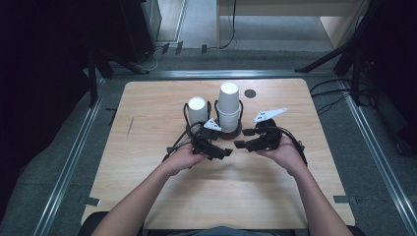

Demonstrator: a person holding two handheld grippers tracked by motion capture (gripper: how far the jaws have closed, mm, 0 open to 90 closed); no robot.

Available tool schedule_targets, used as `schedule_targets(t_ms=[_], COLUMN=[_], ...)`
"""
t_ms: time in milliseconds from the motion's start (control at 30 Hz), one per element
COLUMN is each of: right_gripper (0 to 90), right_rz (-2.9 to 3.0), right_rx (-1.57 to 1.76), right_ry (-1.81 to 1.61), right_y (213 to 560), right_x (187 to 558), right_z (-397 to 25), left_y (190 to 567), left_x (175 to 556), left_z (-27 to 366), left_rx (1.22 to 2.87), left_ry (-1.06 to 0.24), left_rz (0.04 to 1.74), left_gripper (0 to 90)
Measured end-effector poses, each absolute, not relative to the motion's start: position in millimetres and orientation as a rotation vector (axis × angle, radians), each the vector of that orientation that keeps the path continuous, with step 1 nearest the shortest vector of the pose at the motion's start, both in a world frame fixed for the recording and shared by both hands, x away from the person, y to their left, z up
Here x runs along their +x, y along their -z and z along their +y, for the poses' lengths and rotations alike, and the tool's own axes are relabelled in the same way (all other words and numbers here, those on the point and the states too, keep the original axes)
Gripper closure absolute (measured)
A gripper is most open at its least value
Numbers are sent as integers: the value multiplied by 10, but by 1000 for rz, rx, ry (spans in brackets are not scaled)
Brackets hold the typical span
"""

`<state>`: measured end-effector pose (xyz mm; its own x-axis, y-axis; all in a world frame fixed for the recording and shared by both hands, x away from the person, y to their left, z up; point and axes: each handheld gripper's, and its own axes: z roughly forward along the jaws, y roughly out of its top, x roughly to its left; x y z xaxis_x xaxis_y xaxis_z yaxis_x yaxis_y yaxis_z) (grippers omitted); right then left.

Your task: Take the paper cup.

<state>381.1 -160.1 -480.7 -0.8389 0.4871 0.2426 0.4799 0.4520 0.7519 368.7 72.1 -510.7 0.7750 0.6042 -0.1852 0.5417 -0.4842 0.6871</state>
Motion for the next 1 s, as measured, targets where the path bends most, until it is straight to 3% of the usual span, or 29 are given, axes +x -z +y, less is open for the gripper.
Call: schedule_targets(t_ms=[100,267,400,467,500,1000], right_gripper=[403,425,438,439,446,424], right_rz=[2675,2689,2654,2662,2679,2720], right_rx=[897,923,961,962,955,891], right_ry=[-1386,-1378,-1381,-1390,-1376,-1294], right_y=[4791,4779,4760,4778,4788,4755], right_x=[3809,3852,3822,3817,3813,3779], right_z=[-1630,-1652,-1688,-1709,-1713,-1692], left_y=[5113,5082,5023,4997,4989,4979], left_x=[3687,3685,3642,3639,3640,3627], left_z=[765,812,844,851,855,840], left_rx=[2201,2256,2257,2242,2231,2214], left_ry=[-83,-66,-95,-63,-49,-60], left_rz=[800,786,761,784,792,766], left_gripper=[136,169,333,478,489,483])
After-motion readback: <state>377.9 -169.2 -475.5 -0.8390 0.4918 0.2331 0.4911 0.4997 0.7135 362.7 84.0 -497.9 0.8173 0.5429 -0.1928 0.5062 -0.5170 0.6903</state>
